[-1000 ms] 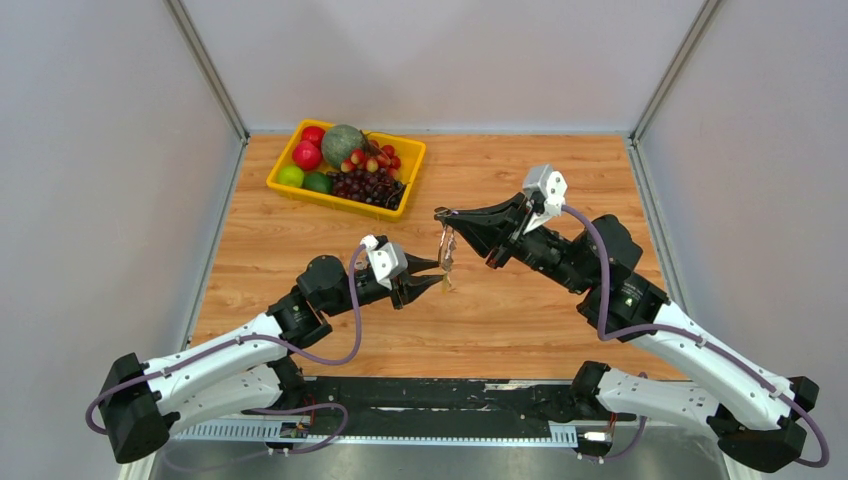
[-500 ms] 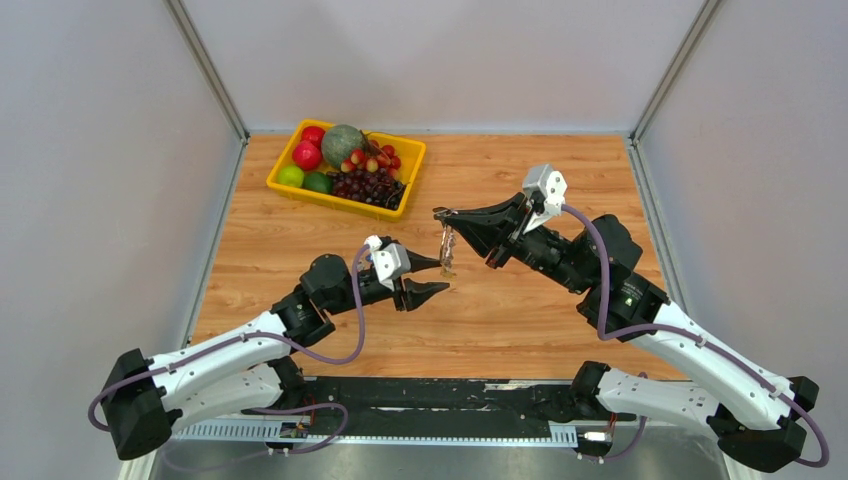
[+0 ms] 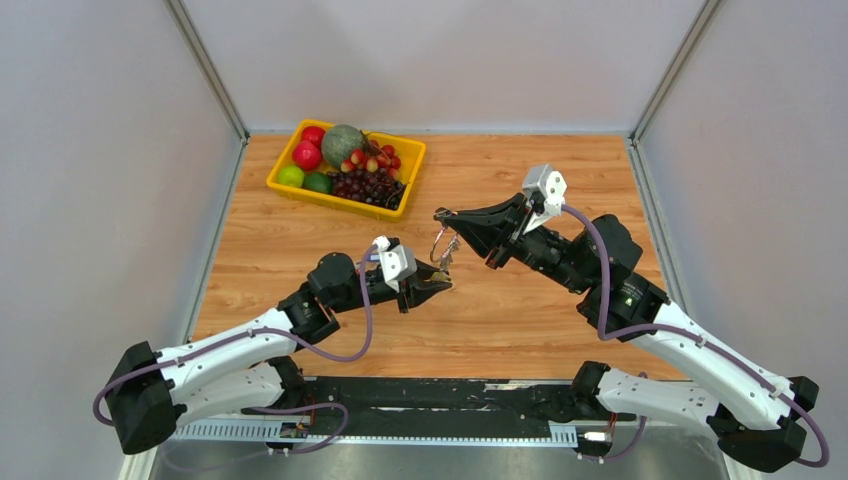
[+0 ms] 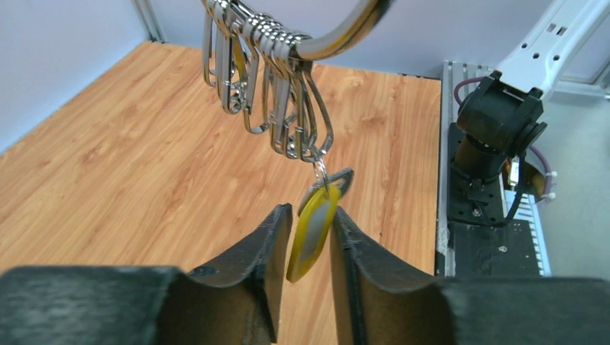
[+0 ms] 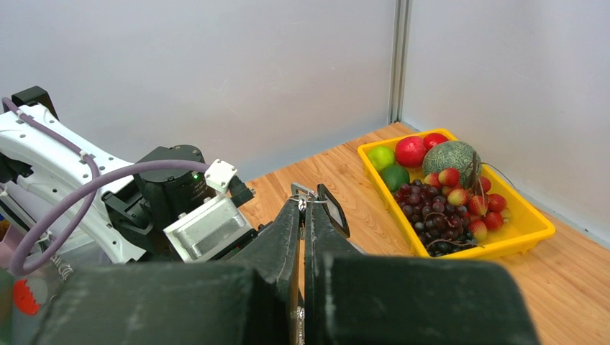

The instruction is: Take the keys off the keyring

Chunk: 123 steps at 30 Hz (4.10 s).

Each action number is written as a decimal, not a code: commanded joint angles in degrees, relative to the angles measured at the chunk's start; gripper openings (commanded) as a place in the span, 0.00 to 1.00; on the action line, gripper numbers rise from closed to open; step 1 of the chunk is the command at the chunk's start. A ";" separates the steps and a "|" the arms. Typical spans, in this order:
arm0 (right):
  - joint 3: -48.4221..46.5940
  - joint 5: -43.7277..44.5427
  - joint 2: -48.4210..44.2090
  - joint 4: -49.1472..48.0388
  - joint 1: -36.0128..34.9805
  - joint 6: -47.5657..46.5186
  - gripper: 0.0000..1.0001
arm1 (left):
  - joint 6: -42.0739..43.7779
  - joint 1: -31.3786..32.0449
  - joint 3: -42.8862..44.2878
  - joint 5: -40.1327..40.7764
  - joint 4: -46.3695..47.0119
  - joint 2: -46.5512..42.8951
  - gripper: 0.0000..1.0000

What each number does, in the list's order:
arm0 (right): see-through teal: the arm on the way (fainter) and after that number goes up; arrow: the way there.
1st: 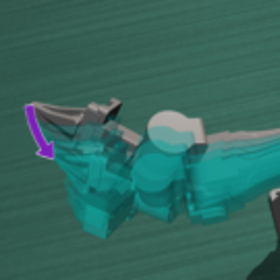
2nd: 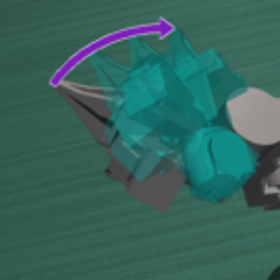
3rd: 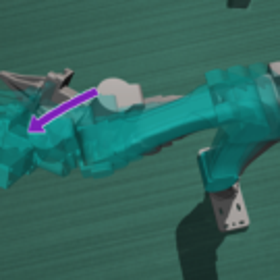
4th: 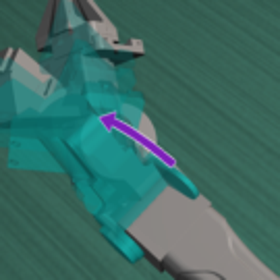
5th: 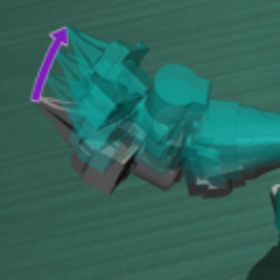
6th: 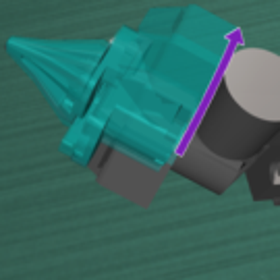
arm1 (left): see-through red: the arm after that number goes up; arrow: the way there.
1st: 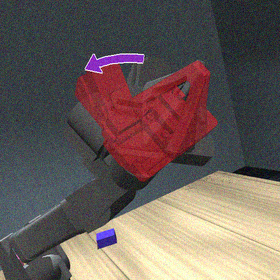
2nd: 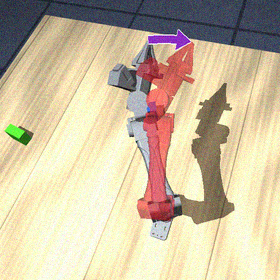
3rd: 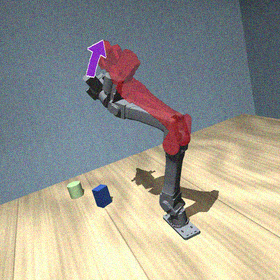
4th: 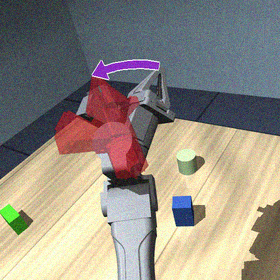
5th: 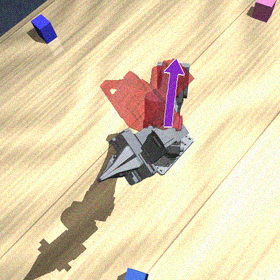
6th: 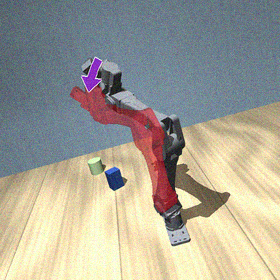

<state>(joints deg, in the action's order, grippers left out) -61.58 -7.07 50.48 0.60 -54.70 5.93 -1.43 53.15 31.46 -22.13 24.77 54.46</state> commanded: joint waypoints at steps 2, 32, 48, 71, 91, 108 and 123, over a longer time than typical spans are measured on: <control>-2.81 -0.42 -0.69 -2.76 -0.26 0.92 0.00 | -0.32 0.19 3.07 -2.01 3.08 0.82 0.26; -2.16 0.65 -1.25 -2.67 -0.27 0.71 0.00 | -0.91 0.16 1.20 -2.24 2.10 -2.35 0.28; -2.07 1.19 -1.78 -2.62 -0.25 0.09 0.00 | -1.14 0.12 1.02 -1.50 0.92 -1.24 0.30; 21.22 13.52 -20.94 2.59 -0.24 5.37 0.63 | 9.76 0.15 31.89 17.48 -59.61 1.58 0.00; 32.53 -6.85 -20.09 -13.26 -0.29 -1.23 0.65 | 33.47 6.41 48.77 39.51 -75.50 7.53 0.00; 32.38 -12.09 -8.48 -31.33 -0.32 -8.01 0.66 | 67.38 17.02 33.41 57.37 -52.70 -2.27 0.00; 32.13 -7.87 -6.95 -33.09 -0.25 -8.74 0.63 | 82.75 17.02 29.31 47.86 -45.90 -7.33 0.00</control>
<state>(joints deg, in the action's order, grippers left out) -28.88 -15.75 43.79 -28.42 -54.70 -1.69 76.66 69.78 60.77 31.33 -25.12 49.52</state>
